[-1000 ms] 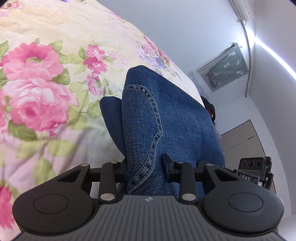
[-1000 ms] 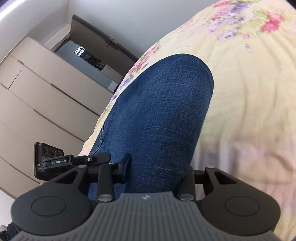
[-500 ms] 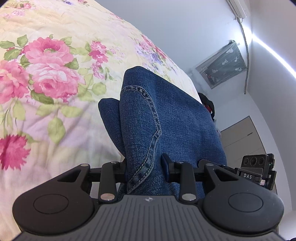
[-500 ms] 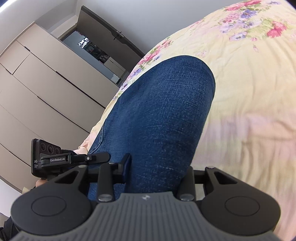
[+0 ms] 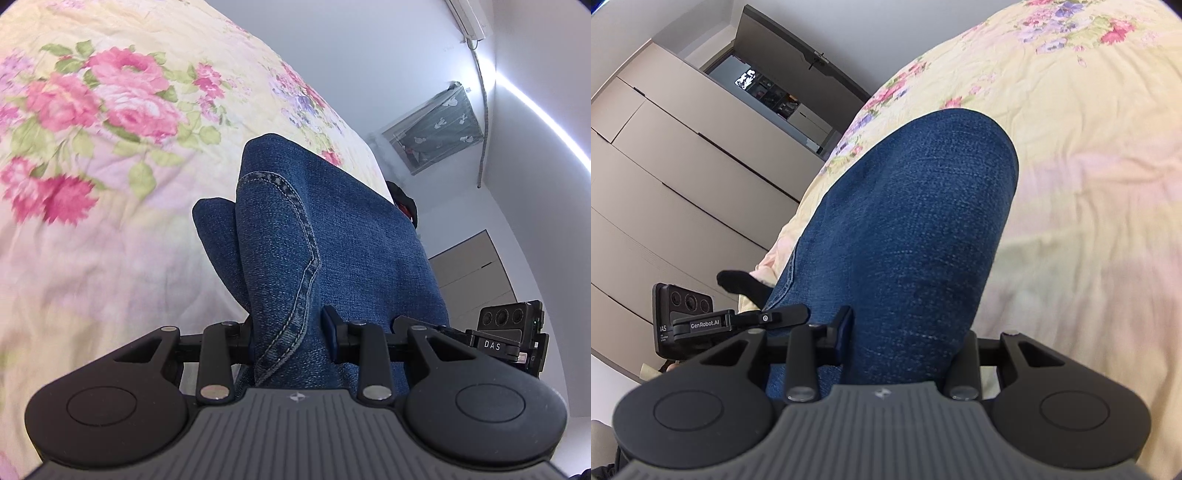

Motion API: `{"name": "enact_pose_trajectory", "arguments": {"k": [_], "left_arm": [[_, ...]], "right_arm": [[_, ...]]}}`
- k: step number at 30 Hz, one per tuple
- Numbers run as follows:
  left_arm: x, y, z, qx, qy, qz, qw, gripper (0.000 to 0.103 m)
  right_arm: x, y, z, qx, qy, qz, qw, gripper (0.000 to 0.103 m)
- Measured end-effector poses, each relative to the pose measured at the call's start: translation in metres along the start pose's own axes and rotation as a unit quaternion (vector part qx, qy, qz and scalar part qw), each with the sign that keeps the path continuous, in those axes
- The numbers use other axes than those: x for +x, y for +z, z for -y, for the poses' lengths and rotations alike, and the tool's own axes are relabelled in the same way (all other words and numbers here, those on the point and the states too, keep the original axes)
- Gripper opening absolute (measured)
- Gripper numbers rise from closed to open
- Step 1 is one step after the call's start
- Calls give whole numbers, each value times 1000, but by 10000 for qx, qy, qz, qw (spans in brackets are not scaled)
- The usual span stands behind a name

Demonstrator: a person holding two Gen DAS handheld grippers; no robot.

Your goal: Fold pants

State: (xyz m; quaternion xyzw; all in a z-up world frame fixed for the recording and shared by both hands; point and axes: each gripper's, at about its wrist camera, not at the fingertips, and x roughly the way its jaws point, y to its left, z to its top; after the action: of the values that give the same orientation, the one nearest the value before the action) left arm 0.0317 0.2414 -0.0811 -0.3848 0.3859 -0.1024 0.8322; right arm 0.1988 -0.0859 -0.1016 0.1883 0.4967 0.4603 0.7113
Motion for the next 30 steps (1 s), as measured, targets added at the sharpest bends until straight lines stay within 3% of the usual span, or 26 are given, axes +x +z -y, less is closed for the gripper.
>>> {"name": "enact_pose_trajectory", "arguments": {"k": [4,9,22,30], "left_arm": [[-18,-4,-19,-206,21,85,9997,36],[-47,16,-33,-233,72,412,9989,36],[-108,121,-75,-155,353,1198,9920,36],[-116,174,-99,-9,572,1300,9899,37]], "right_arm": [[16,-6,-16,-44,-67,-173,9998,32],[48,11,-41,-206,29,-222,9995,32],[154,106,-126,-938,195,-247,9951,32],[211,146,-143,-700,364,-93,9968,33]]}}
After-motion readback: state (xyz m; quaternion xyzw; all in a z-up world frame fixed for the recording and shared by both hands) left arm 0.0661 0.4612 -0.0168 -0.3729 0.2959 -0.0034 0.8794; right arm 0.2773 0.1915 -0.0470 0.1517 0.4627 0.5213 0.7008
